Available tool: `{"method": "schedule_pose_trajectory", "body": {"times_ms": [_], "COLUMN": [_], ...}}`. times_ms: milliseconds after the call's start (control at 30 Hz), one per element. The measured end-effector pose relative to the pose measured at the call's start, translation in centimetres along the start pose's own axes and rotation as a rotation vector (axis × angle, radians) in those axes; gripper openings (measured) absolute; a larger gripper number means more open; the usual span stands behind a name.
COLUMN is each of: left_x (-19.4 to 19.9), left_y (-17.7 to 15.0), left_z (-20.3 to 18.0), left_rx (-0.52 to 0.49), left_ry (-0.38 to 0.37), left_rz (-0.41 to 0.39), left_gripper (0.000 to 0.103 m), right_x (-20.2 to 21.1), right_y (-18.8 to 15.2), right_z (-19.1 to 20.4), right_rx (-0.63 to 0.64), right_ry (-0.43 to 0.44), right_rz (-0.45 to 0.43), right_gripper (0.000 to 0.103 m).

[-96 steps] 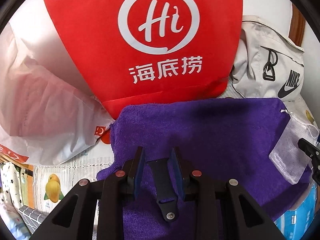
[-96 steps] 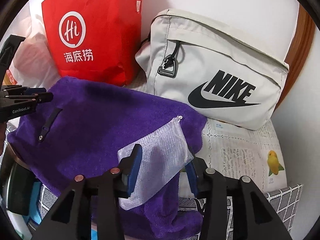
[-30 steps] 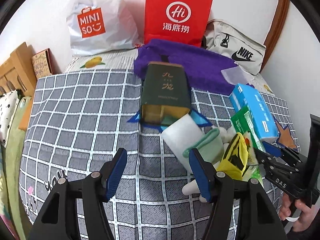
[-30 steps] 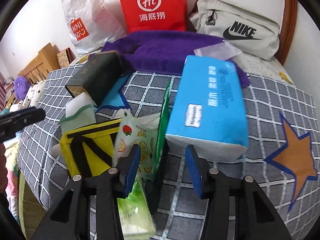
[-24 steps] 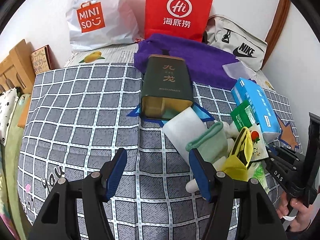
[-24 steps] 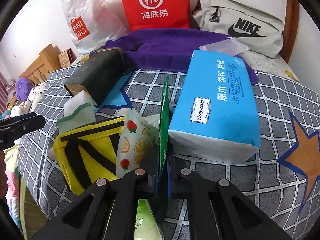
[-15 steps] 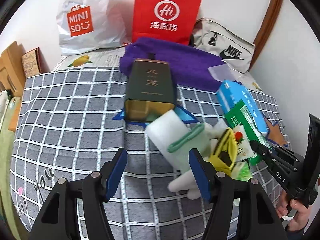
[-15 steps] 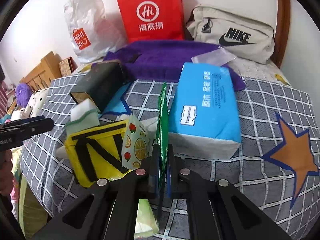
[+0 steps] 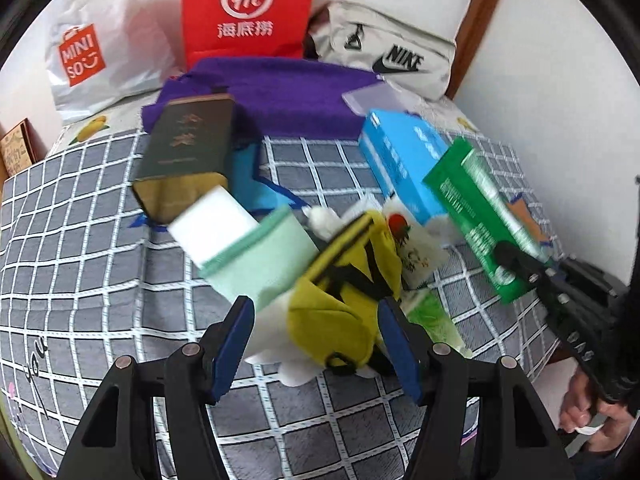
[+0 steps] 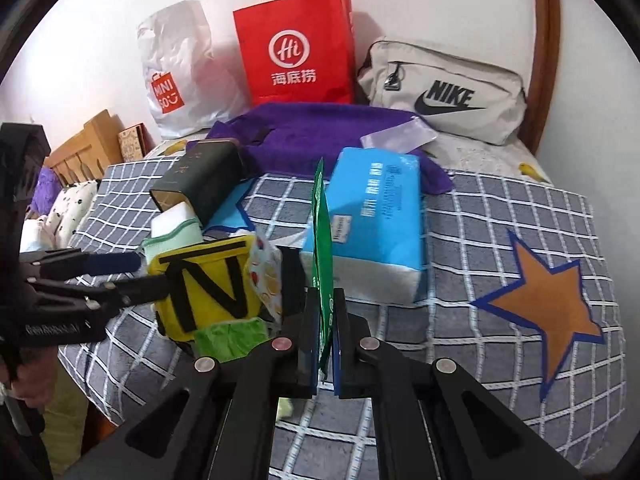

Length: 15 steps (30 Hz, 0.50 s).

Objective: Organize soft objects
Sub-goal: 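Grasp the green wipes packet with the right gripper while the left grasps the yellow pouch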

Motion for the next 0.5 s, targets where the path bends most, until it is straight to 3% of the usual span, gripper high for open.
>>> {"method": "schedule_pose_trajectory", "body": {"times_ms": [200,233,267,500], "left_x": [-1.2,-1.1,-1.0,0.5], "left_y": [-0.7,-0.6,-0.5,1.1], "left_z": [0.1,0.2,0.2,1.1], "left_rx": [0.003,0.004,0.003,0.012], "left_ry": [0.034,0.029,0.018,-0.008], "left_rz": [0.011,0.002,-0.005,-0.049], "left_gripper": [0.062,0.054,0.039,0.038], "right_x": [0.3,0.4,0.3,0.5], "right_y": [-0.1,-0.1,-0.1,0.2], "right_z": [-0.6,-0.6,-0.7,-0.9], "right_rx": [-0.011,-0.014,-0.016,-0.027], "right_ry": [0.001,0.003,0.004,0.008], "right_rz": [-0.002,-0.002,-0.002,-0.01], "right_gripper": [0.005,0.005,0.005,0.005]}}
Point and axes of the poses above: each gripper's, at about its wrist camera, not at the fingertips, and x roughly against the way its jaws point, z to its left, y to its top, the point moved 8 cm from there along -x, roughly the way its jaws point, and after that the axes turned 13 degrees about -z, right-handed, at the moved point
